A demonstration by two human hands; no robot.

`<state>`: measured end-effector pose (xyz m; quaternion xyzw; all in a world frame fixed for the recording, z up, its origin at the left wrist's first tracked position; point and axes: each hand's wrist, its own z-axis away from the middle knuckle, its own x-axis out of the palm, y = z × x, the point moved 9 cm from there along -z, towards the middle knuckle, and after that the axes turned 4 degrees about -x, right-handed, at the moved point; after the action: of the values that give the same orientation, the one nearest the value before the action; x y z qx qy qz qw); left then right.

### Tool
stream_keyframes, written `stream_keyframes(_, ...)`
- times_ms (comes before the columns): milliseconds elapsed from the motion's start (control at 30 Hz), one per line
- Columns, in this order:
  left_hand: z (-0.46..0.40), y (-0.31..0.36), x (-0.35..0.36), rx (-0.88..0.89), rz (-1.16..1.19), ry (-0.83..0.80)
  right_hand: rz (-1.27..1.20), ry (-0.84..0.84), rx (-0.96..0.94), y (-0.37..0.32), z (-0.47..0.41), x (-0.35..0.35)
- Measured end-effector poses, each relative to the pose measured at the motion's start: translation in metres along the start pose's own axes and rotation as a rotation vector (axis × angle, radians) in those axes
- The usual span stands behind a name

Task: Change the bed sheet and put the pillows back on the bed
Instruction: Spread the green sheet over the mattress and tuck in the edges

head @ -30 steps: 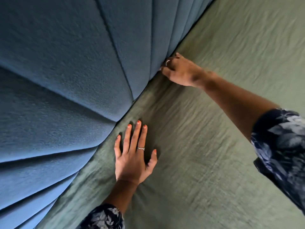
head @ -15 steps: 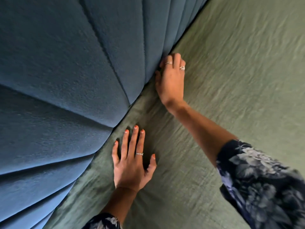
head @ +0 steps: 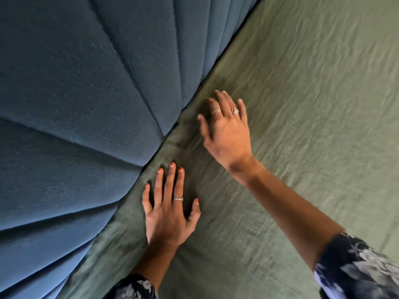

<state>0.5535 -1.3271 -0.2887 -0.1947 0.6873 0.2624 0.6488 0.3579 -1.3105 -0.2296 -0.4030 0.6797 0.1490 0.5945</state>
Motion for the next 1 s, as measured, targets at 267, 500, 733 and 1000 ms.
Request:
stream_keyframes(267,0.001,-0.001,0.003,-0.001,0.014,-0.014,0.159,-0.134,0.11,-0.013,0.053,0.044)
stream_keyframes(500,0.004,-0.003,0.004,0.007,0.07,0.012,0.249,-0.184,0.116,-0.015,0.053,0.049)
stream_keyframes(733,0.014,-0.027,-0.008,0.032,0.182,-0.085,0.261,-0.47,0.147,-0.062,0.058,0.055)
stream_keyframes(1000,0.198,-0.201,-0.036,0.027,0.255,-0.038,-0.001,-0.265,-0.036,-0.241,0.231,0.069)
